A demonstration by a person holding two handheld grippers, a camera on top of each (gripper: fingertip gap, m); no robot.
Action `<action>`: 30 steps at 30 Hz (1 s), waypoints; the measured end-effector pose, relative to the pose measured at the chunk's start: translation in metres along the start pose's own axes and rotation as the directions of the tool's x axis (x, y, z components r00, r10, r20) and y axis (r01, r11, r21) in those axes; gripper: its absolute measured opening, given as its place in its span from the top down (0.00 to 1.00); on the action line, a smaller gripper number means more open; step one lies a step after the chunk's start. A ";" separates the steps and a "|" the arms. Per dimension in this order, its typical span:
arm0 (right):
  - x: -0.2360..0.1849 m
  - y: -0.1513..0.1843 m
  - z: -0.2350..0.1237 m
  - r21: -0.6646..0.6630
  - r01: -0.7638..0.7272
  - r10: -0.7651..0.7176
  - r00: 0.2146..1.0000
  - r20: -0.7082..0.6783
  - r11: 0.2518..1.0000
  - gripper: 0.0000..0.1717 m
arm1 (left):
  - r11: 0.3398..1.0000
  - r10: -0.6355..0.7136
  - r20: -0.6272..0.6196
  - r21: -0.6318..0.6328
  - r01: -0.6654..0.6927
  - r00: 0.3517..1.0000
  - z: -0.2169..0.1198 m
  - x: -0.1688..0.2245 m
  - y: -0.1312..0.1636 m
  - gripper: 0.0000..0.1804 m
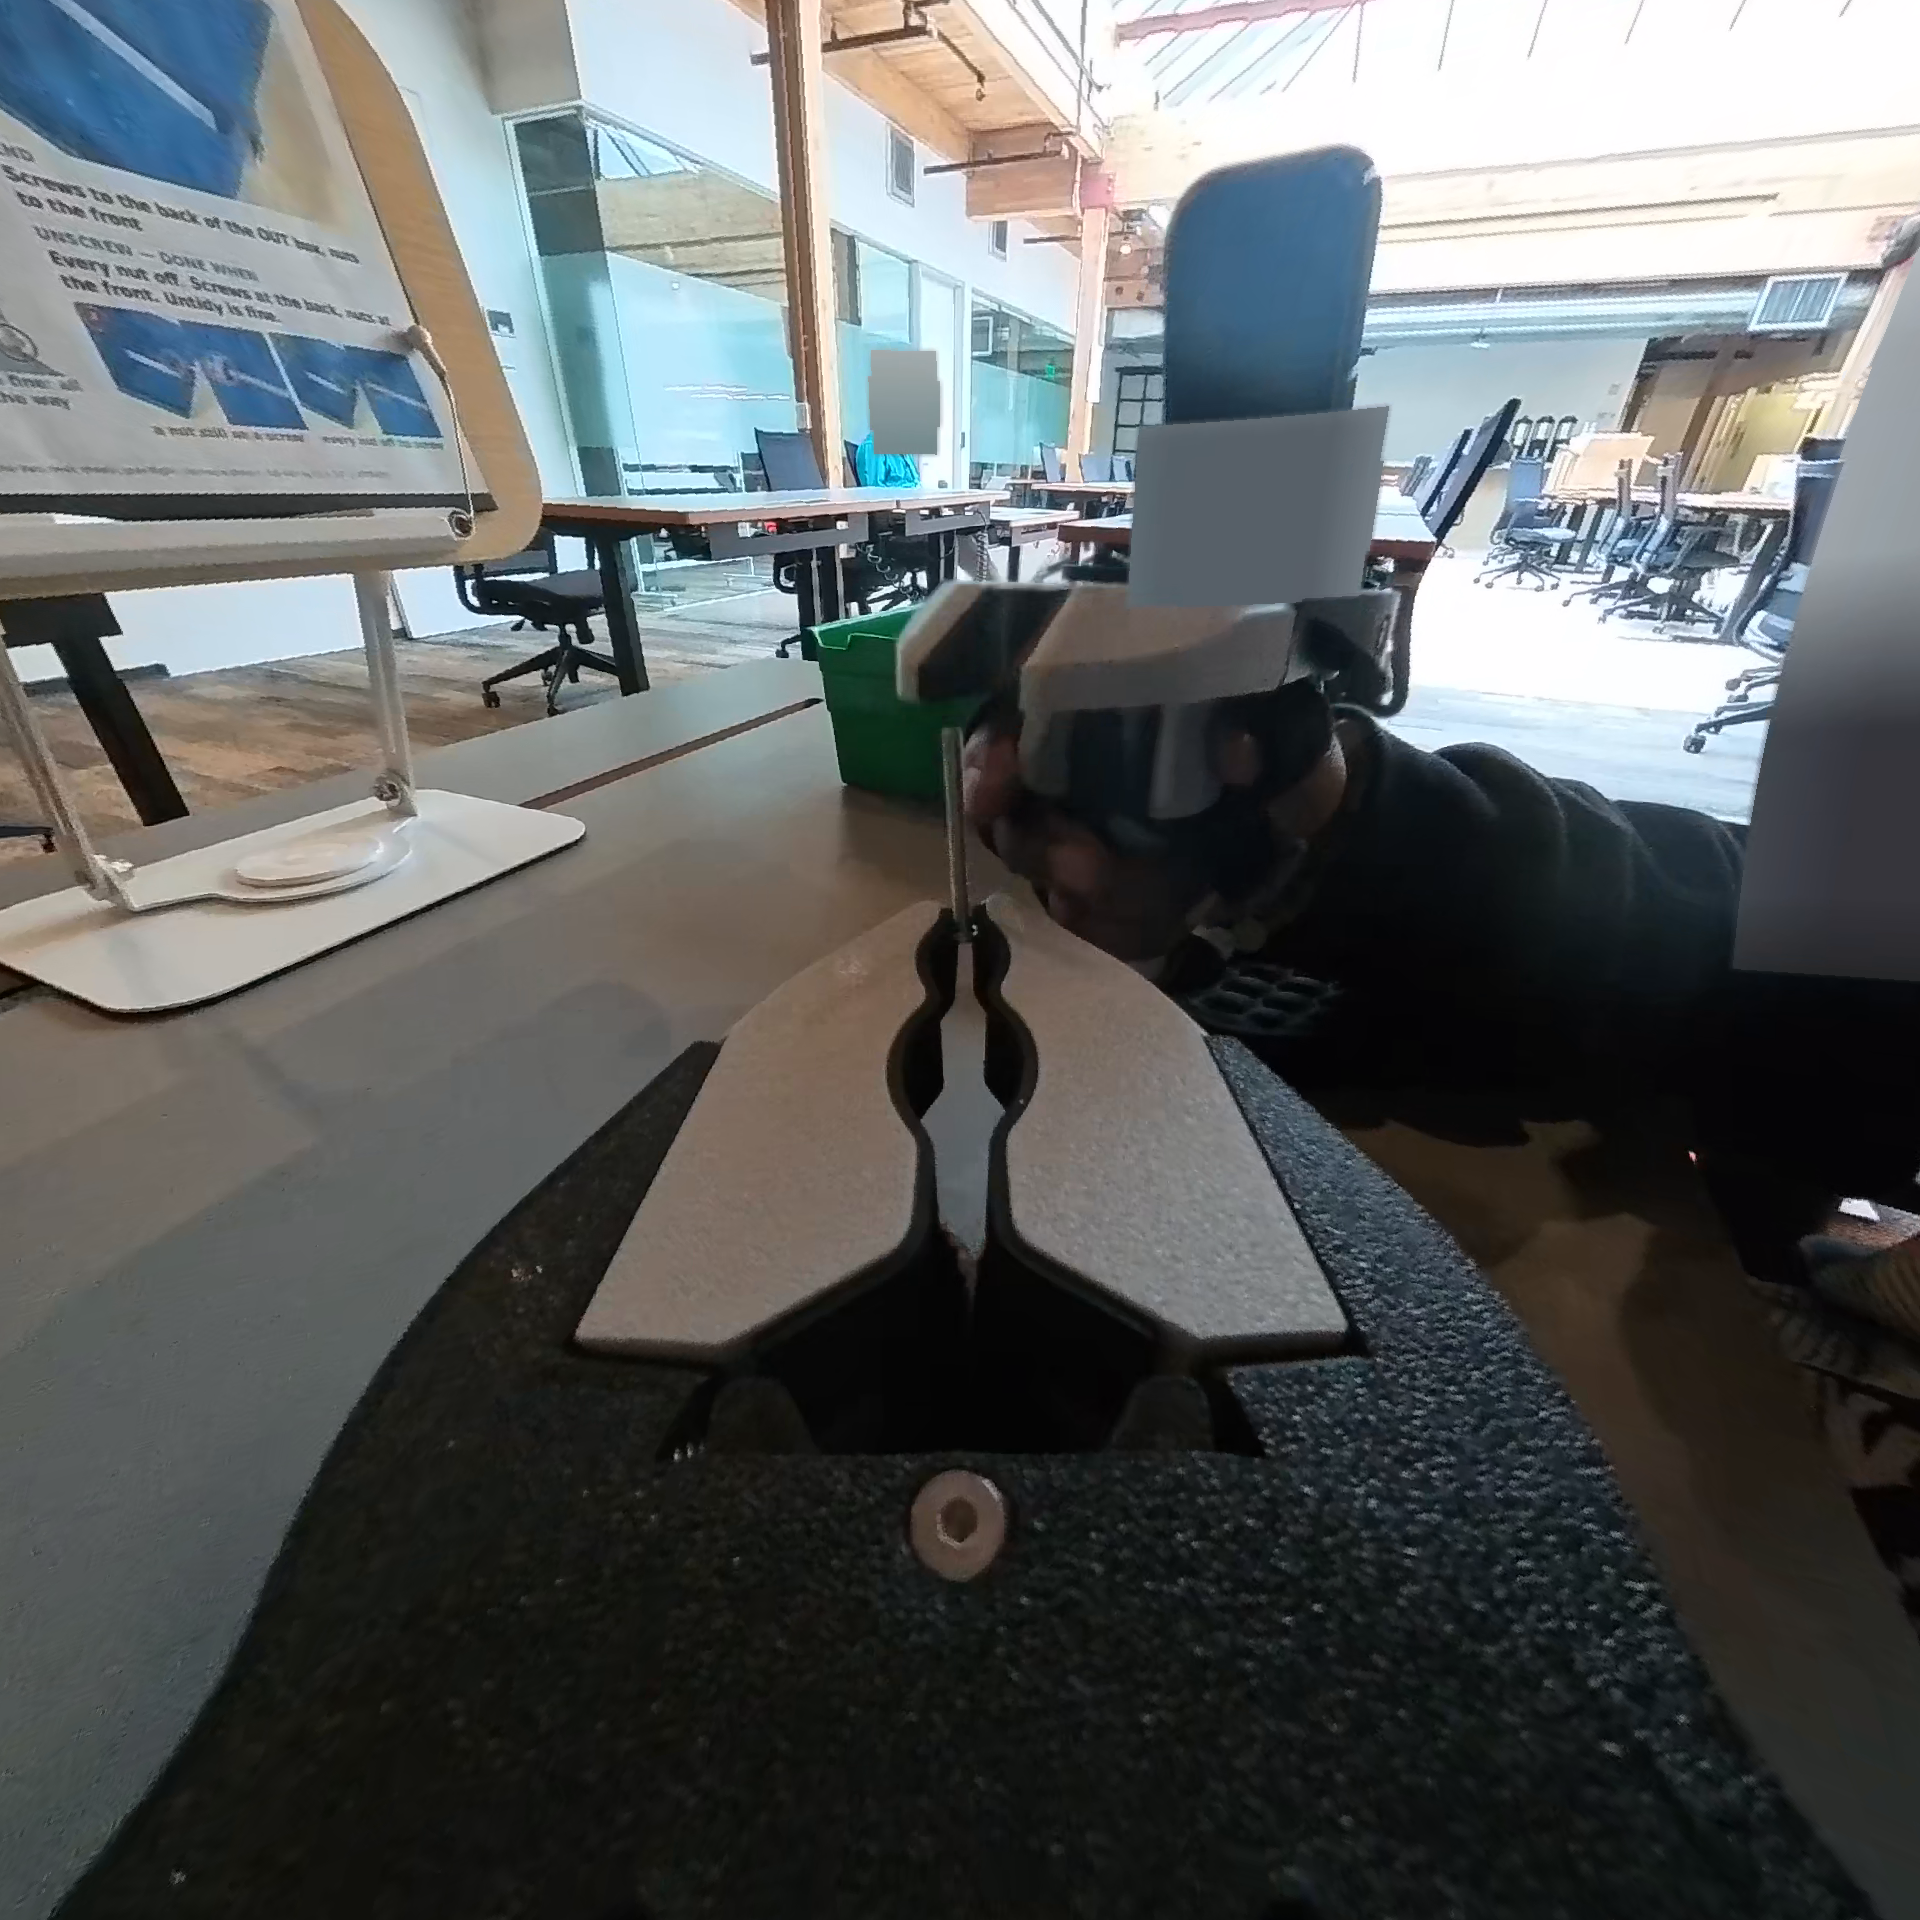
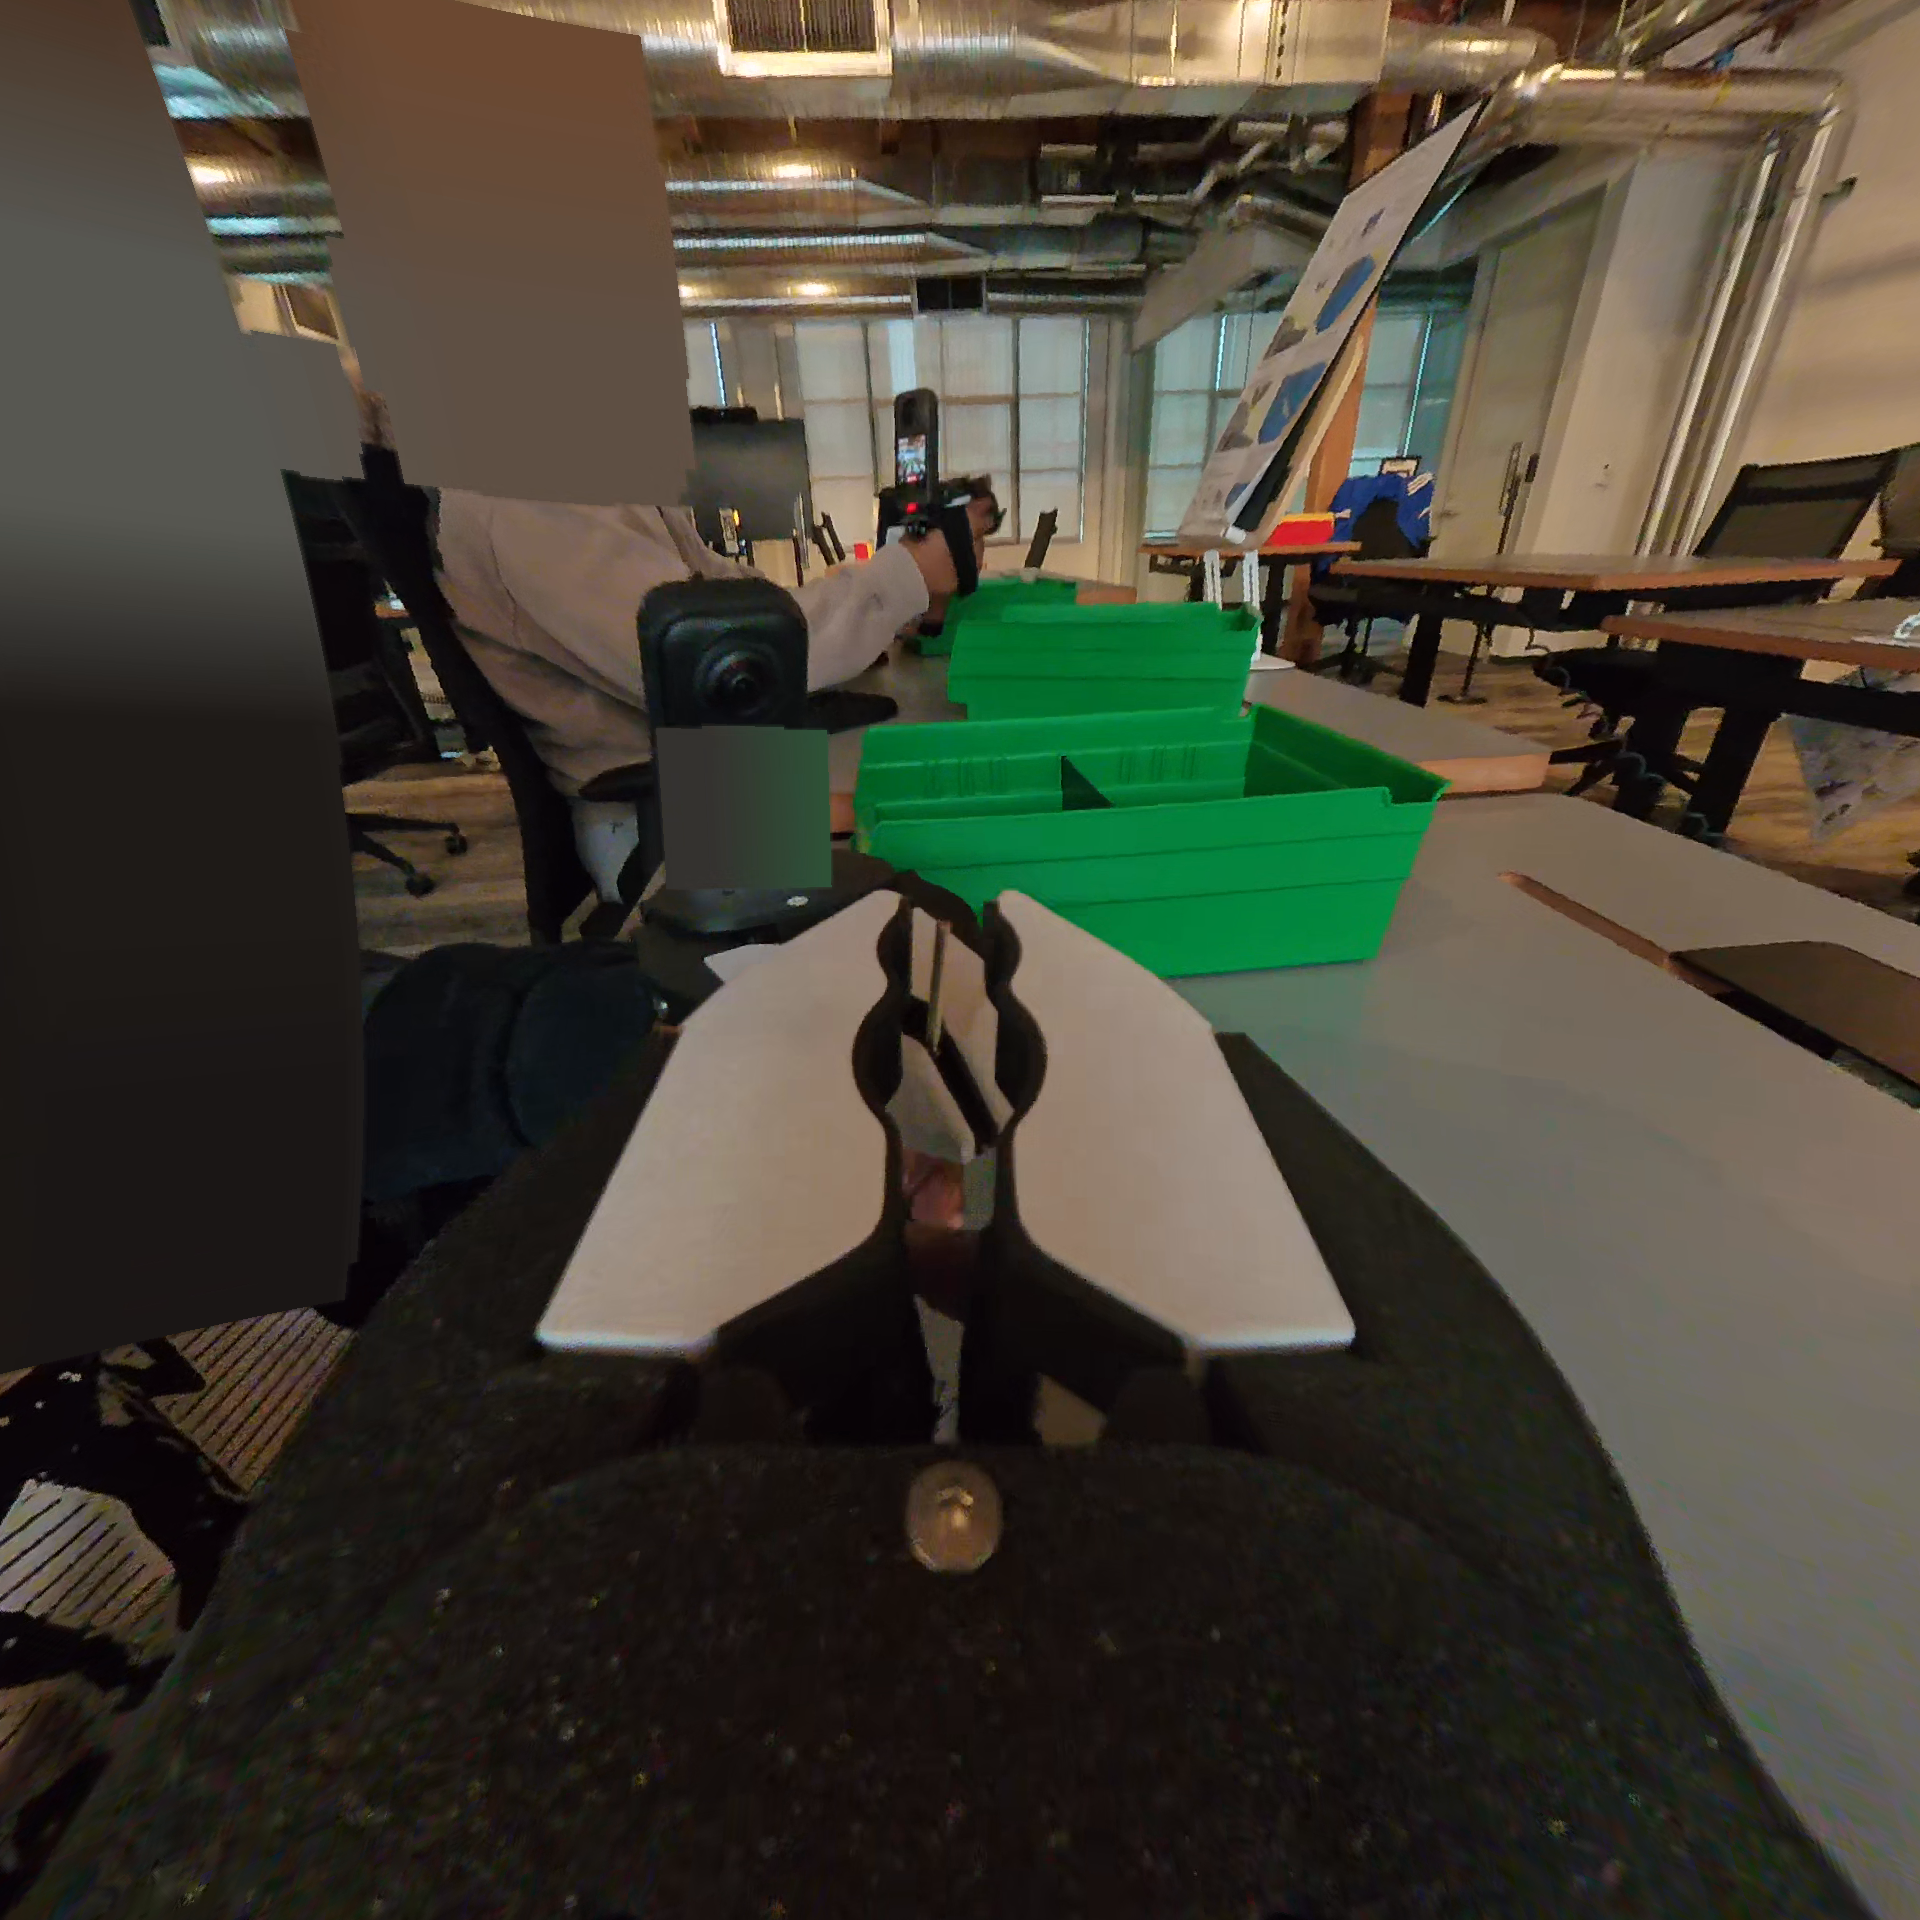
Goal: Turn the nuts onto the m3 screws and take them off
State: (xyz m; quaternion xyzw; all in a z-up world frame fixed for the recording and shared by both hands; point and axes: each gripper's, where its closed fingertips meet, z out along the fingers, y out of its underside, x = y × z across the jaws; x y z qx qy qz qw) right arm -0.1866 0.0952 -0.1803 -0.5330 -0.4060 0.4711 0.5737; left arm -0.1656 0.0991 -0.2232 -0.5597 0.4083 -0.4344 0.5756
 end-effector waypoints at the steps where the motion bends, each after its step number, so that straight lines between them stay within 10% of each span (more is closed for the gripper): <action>1: 0.001 -0.002 -0.001 0.013 -0.003 0.003 1.000 -0.004 1.000 0.93 | 1.000 0.003 0.002 0.002 -0.003 1.000 0.000 0.000 0.000 0.99; 30: 0.045 -0.017 -0.025 0.207 -0.282 0.311 0.943 -0.121 0.937 0.93 | 0.998 0.058 0.003 0.015 -0.058 0.998 -0.001 0.004 -0.002 0.99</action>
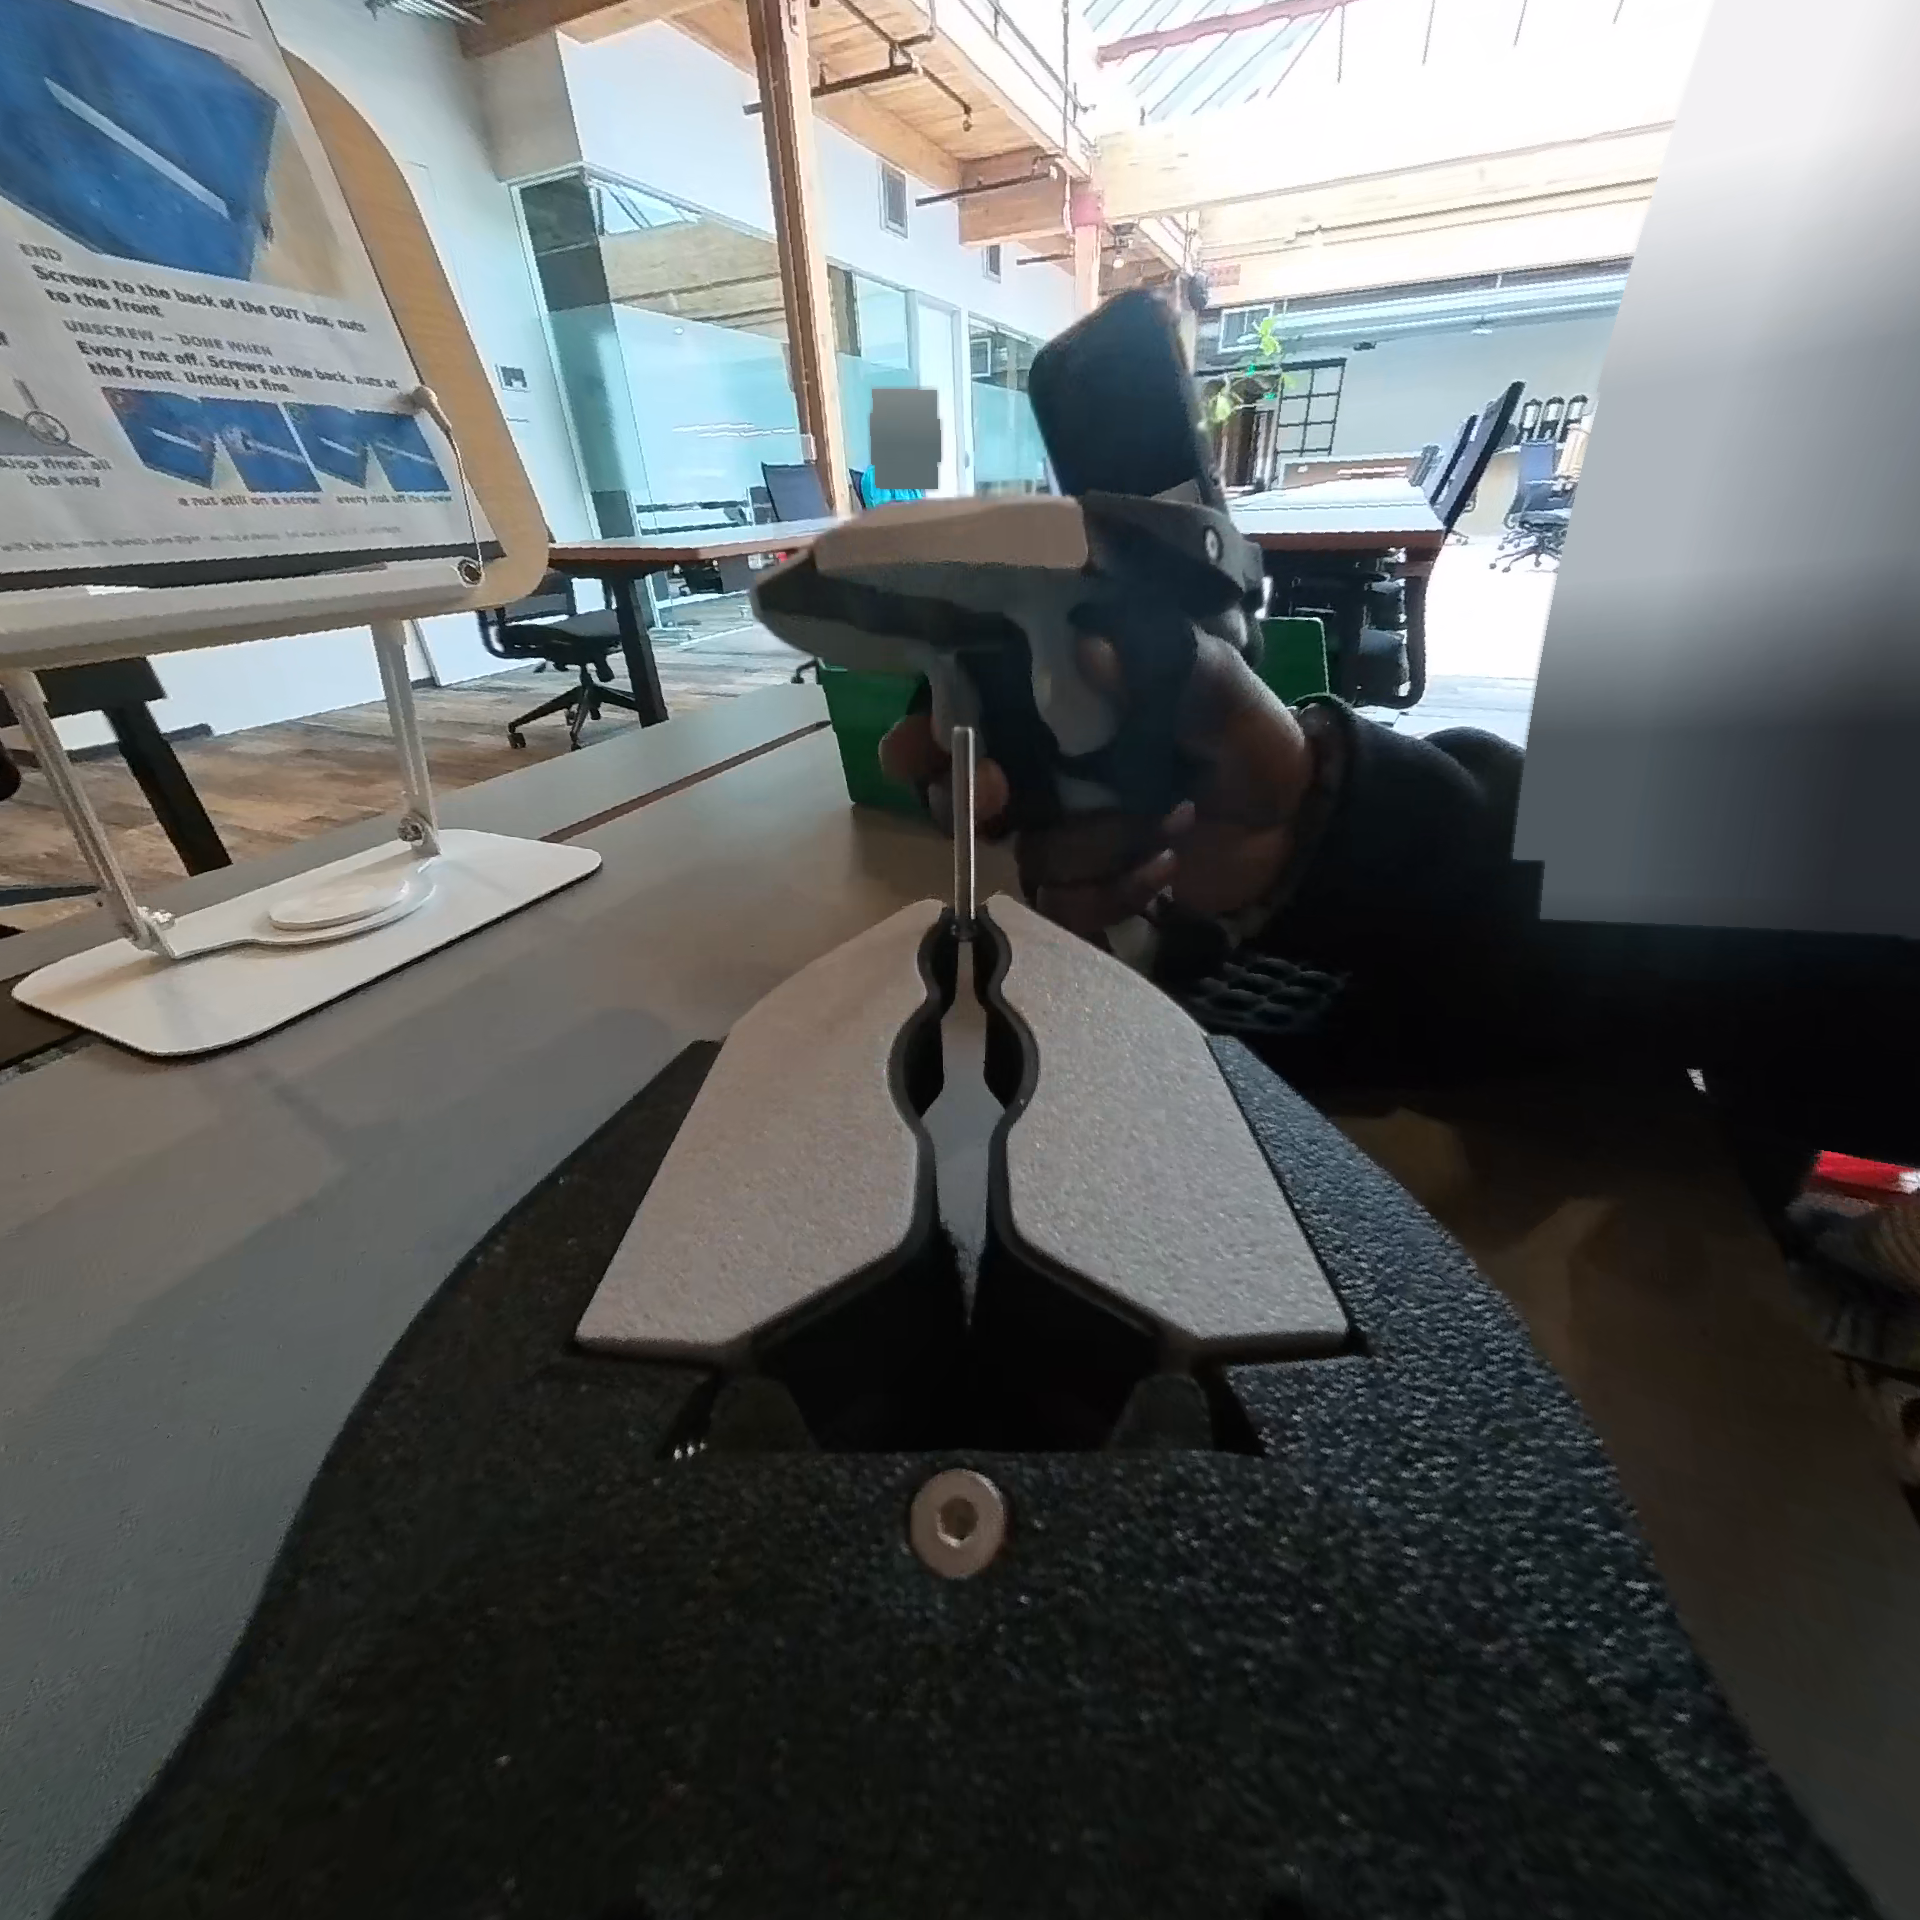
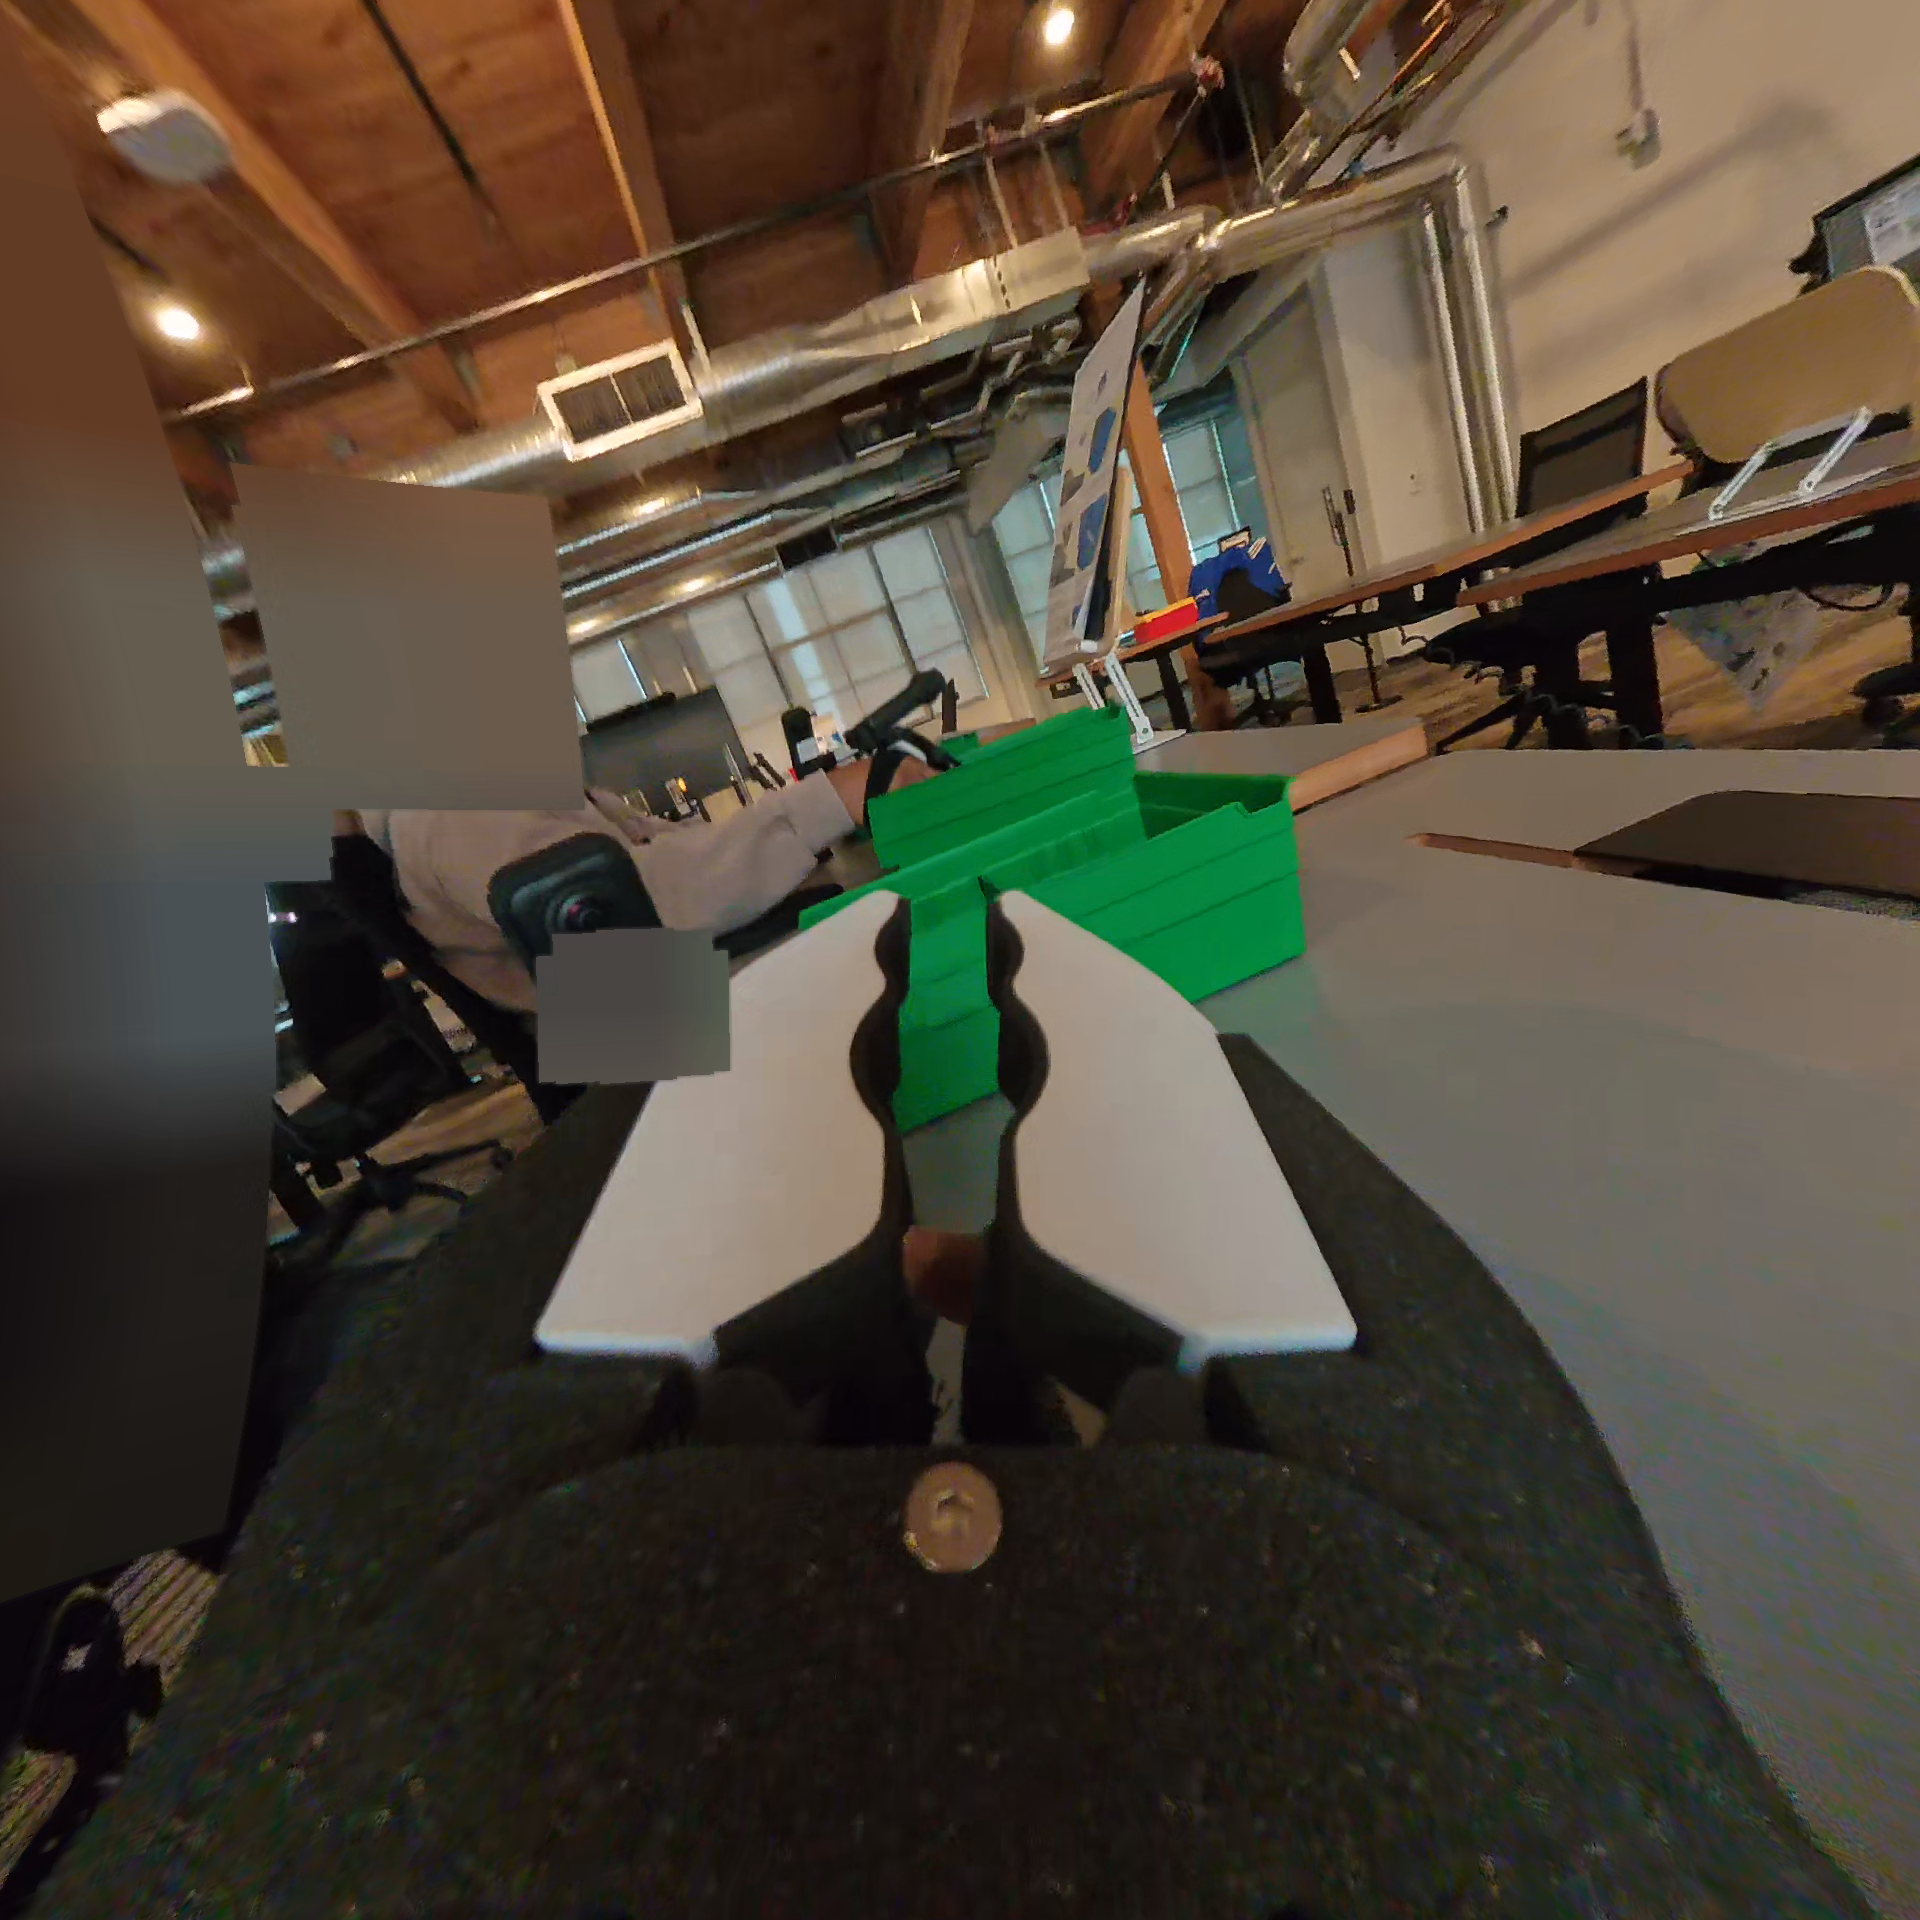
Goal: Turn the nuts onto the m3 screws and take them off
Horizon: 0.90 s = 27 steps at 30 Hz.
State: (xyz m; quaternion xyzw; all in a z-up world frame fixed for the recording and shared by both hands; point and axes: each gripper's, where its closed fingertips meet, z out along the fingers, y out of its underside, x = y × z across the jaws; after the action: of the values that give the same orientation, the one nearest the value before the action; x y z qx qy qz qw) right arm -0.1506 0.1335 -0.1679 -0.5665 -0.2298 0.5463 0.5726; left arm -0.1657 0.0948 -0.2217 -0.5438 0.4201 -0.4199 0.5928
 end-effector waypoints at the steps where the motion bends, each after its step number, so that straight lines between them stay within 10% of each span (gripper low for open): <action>1: 0.001 -0.002 -0.001 0.008 -0.004 0.005 1.000 -0.006 1.000 0.93 | 1.000 0.004 0.001 -0.003 -0.004 1.000 0.000 0.000 0.000 0.99; 27: 0.016 0.011 -0.001 -0.051 0.045 -0.048 0.997 -0.065 0.998 0.92 | 1.000 -0.008 0.033 0.029 0.007 0.999 -0.002 -0.005 -0.004 0.99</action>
State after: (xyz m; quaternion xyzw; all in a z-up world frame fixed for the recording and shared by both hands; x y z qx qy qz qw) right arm -0.1489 0.1452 -0.1834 -0.5930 -0.2373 0.5077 0.5782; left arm -0.1690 0.0990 -0.2176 -0.5435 0.4022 -0.4192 0.6060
